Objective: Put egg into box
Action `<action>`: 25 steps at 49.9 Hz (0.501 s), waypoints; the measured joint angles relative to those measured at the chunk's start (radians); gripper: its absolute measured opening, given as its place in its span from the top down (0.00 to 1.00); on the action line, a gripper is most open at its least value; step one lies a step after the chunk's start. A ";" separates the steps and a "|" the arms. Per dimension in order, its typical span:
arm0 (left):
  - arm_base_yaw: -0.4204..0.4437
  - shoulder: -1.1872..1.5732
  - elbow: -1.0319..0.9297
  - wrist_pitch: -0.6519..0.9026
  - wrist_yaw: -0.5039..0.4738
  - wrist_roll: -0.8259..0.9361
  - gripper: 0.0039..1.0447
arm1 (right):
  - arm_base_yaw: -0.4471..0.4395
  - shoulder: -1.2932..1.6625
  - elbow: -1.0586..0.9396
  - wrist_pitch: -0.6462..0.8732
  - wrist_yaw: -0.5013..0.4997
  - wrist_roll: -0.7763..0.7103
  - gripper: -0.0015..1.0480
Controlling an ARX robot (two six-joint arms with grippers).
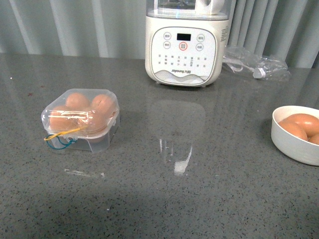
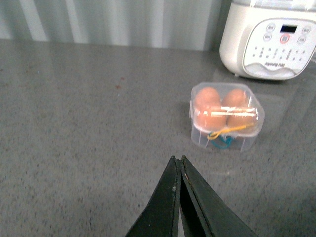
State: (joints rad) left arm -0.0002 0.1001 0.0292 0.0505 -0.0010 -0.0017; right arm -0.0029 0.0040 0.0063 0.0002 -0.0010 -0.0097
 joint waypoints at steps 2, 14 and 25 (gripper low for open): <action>0.000 -0.050 0.000 -0.045 0.002 -0.001 0.97 | 0.000 0.000 0.000 0.000 0.000 0.000 0.07; 0.000 -0.096 0.000 -0.050 0.000 0.000 0.97 | 0.000 0.000 0.000 0.000 0.000 0.000 0.07; 0.000 -0.097 0.000 -0.050 0.000 -0.001 0.90 | 0.000 0.000 0.000 0.000 0.000 0.000 0.07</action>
State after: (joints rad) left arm -0.0002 0.0036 0.0288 0.0006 -0.0010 -0.0025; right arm -0.0029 0.0040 0.0063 0.0002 -0.0010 -0.0097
